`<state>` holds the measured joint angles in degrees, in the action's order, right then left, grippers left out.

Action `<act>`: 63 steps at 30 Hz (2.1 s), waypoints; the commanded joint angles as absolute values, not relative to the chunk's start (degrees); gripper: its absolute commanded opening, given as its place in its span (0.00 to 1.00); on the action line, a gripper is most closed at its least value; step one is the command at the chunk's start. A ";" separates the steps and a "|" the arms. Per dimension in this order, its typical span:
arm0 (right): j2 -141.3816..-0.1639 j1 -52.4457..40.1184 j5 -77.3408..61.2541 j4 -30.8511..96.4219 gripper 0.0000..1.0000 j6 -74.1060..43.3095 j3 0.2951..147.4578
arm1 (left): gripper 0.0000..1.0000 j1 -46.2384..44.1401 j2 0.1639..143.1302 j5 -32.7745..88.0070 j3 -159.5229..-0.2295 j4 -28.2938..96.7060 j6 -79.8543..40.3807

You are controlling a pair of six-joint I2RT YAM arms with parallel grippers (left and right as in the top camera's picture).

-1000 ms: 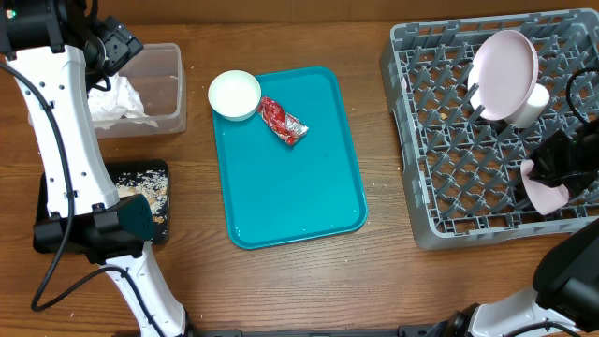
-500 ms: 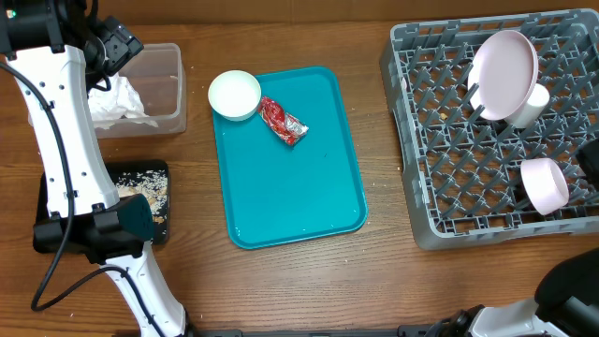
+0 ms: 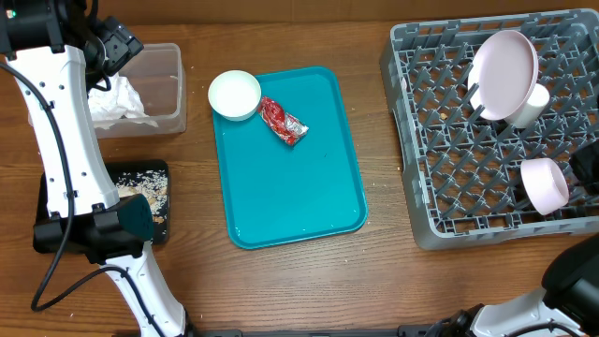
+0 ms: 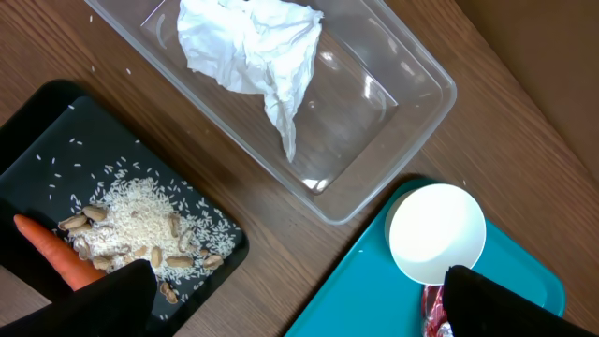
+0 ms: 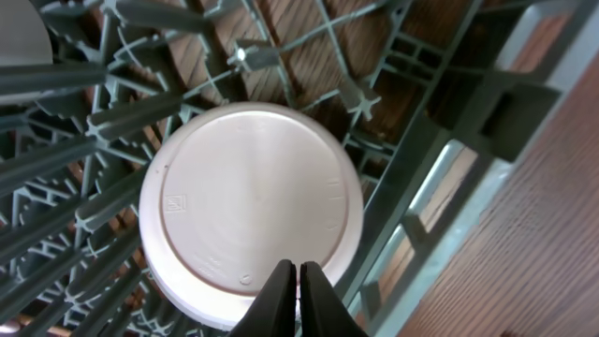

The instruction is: Sort waste into correct bins and load items into the dishwasher rack

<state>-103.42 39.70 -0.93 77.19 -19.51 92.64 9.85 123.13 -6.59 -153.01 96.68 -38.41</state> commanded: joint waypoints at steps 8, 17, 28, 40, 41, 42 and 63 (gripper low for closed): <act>-103.22 39.27 -3.55 77.54 0.06 -19.29 91.02 | 1.00 9.72 123.70 -6.37 -152.94 96.79 -37.28; -103.22 37.78 -4.21 73.95 0.07 -19.31 86.13 | 1.00 9.72 123.70 -6.37 -152.94 96.79 -37.28; -103.04 37.45 -9.45 79.11 0.04 -16.05 87.55 | 1.00 9.72 123.70 -6.37 -152.94 96.79 -37.28; -95.42 36.03 -33.85 84.64 0.35 -5.91 90.13 | 1.00 9.72 123.70 -6.37 -152.94 96.79 -37.28; -94.56 34.96 -35.03 85.30 0.38 -5.04 90.13 | 1.00 9.72 123.70 -6.37 -152.94 96.79 -37.28; -93.84 33.78 -35.31 85.56 0.40 -4.54 90.13 | 1.00 9.72 123.70 -6.37 -152.94 96.79 -37.28; -95.81 -19.77 -22.35 47.44 1.00 -13.54 90.06 | 1.00 9.72 123.70 -6.37 -152.94 96.79 -37.28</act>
<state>-93.95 -14.85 -30.79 49.78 -12.53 88.97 9.85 123.13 -6.59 -153.01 96.68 -38.39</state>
